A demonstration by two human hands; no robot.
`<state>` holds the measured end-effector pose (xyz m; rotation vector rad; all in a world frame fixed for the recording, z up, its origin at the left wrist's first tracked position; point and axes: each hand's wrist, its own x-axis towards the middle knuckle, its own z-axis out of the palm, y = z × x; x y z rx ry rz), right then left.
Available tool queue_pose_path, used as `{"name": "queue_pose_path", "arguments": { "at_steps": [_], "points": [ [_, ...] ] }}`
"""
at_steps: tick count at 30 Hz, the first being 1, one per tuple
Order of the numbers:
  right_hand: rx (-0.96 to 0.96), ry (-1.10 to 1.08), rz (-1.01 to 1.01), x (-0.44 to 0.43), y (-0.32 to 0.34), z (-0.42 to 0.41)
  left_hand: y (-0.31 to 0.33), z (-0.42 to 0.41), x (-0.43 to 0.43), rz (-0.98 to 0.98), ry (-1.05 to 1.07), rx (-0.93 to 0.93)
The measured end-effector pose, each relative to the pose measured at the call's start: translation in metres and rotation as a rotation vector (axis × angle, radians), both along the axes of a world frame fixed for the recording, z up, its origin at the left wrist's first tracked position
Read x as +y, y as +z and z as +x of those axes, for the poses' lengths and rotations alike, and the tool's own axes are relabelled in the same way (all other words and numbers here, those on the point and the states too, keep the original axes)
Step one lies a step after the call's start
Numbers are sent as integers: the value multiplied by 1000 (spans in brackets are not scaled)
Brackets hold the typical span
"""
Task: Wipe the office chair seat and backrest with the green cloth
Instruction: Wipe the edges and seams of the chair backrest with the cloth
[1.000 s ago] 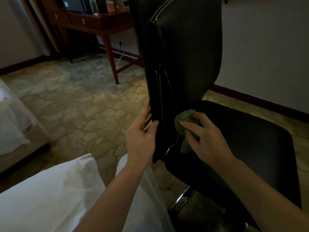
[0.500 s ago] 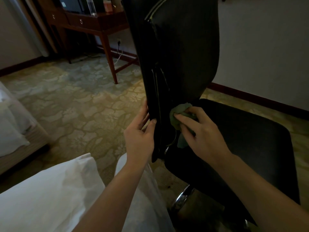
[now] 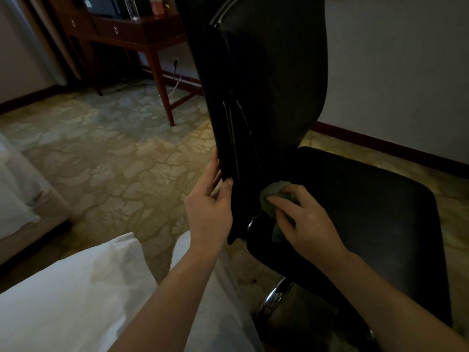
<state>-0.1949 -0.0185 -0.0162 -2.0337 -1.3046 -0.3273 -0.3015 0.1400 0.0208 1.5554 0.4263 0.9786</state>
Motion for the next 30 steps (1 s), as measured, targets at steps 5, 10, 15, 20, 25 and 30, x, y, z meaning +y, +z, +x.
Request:
{"name": "queue_pose_path", "arguments": {
  "at_steps": [5, 10, 15, 20, 25, 30],
  "points": [
    [-49, -19, 122, 16, 37, -2, -6, 0, 6, -17, -19, 62],
    [-70, 3, 112, 23, 33, 1, -19, -2, 9, -82, -77, 154],
    [1, 16, 86, 12, -9, 4, -24, -4, 9, -100, -75, 168],
    [38, 9, -13, 2, -32, 4, -25, -4, 9, -113, -85, 164],
    [-23, -22, -50, -10, -28, 4, -21, -4, 6, -117, -92, 145],
    [-41, -42, 114, 8, 3, -5, -26, -4, 8, -141, -92, 147]
  ]
}}
